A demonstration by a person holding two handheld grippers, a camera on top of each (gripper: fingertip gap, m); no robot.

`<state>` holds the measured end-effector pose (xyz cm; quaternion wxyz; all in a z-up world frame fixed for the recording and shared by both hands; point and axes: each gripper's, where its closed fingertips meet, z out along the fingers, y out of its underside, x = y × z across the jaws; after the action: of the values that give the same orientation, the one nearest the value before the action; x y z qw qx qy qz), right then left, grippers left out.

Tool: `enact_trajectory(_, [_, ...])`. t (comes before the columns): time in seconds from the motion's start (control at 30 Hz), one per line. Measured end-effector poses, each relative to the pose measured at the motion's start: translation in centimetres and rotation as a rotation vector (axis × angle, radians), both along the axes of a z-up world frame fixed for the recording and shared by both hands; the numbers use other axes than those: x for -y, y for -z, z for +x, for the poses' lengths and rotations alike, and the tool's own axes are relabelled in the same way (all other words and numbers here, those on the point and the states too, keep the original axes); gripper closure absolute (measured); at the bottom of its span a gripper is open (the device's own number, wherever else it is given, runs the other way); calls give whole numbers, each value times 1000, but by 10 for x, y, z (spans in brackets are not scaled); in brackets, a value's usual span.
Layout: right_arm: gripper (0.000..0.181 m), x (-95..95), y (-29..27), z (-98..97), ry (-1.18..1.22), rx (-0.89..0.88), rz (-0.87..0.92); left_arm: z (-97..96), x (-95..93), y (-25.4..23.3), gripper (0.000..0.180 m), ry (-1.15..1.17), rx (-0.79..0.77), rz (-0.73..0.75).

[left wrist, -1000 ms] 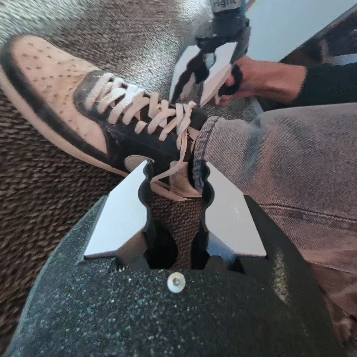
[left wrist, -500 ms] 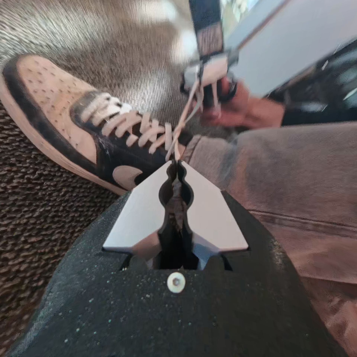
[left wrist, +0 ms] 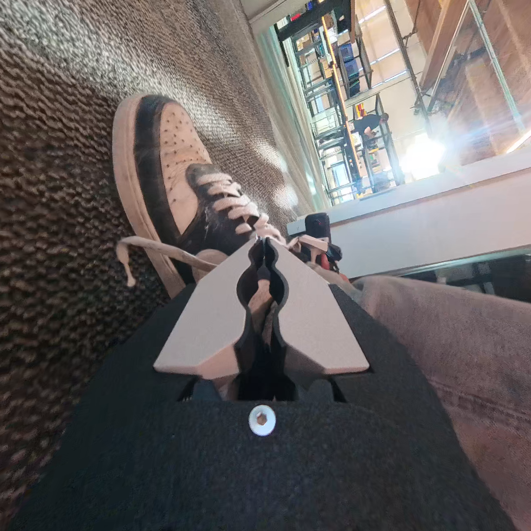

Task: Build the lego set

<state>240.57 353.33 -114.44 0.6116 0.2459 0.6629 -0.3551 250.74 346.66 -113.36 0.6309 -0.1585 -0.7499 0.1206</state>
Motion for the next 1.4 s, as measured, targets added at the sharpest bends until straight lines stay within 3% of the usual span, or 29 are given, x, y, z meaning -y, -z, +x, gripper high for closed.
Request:
enact_trajectory(0.23, [181, -15, 7, 0, -8, -45, 23, 19, -13, 8, 180, -64, 19, 19])
enact_trajectory(0.37, [181, -21, 9, 3, -36, -59, 27, 22, -18, 2, 180, -71, 51, -41])
enact_trajectory(0.5, [180, -22, 14, 9, -193, -281, 4, 13, -19, -18, 180, 141, 224, -417])
enact_trajectory(0.57, [160, -16, 10, 5, -283, -470, -28, 4, -17, -28, 180, 257, 275, -573])
enact_trajectory(0.67, [145, 2, -14, -3, -386, -723, -122, -10, -11, -34, 180, 374, 323, -726])
enact_trajectory(0.77, [145, 22, -39, 31, -548, -812, -302, -27, -9, -43, 180, 433, 283, -808])
enact_trajectory(0.87, [146, 36, -35, 60, -677, -767, -355, -41, -9, -49, 180, 474, 258, -856])
enact_trajectory(1.03, [180, 44, -38, 66, -684, -625, -377, -52, -4, -52, 180, 456, 216, -842])
enact_trajectory(1.23, [181, 40, -54, 51, -546, -400, -390, -67, -15, -16, 180, 448, 215, -664])
enact_trajectory(1.4, [181, 40, -52, 44, -442, -283, -366, -71, -33, 14, 180, 496, 316, -737])
